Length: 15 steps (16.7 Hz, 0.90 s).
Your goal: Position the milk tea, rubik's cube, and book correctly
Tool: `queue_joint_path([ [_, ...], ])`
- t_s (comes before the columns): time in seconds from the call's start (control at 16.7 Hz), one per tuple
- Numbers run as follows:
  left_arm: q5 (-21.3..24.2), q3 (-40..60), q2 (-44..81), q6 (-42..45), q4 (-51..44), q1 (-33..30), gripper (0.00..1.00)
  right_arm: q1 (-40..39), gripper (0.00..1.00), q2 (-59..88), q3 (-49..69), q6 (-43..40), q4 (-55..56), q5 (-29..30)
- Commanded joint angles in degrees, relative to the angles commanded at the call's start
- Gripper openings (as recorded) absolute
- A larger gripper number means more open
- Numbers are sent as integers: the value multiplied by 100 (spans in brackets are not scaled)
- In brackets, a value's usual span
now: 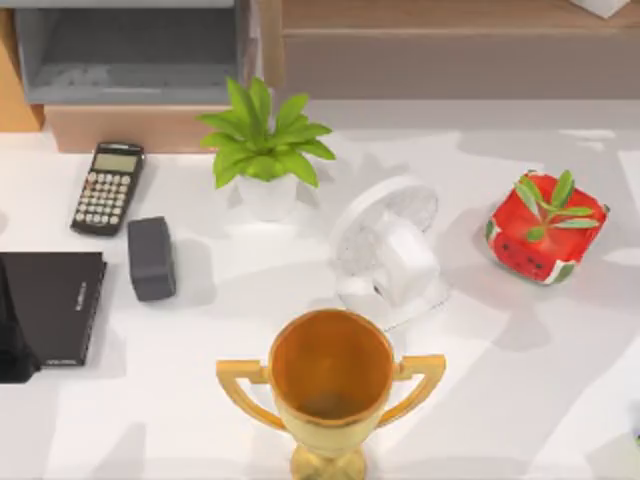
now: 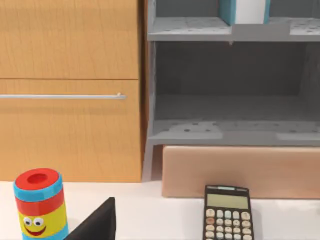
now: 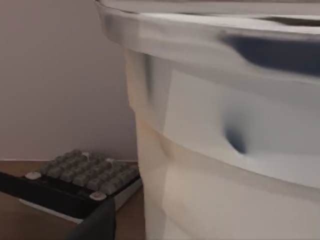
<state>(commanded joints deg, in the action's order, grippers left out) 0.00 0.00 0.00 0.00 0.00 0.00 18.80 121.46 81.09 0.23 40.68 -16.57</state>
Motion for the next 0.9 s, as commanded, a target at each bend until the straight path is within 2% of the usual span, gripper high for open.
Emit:
queue_joint_path([
  [0.3, 0, 0, 0, 0, 0, 0, 100, 10, 100, 49, 78, 0, -29, -1],
  [0.9, 0, 0, 0, 0, 0, 0, 100, 10, 25, 49, 78, 0, -29, -1],
])
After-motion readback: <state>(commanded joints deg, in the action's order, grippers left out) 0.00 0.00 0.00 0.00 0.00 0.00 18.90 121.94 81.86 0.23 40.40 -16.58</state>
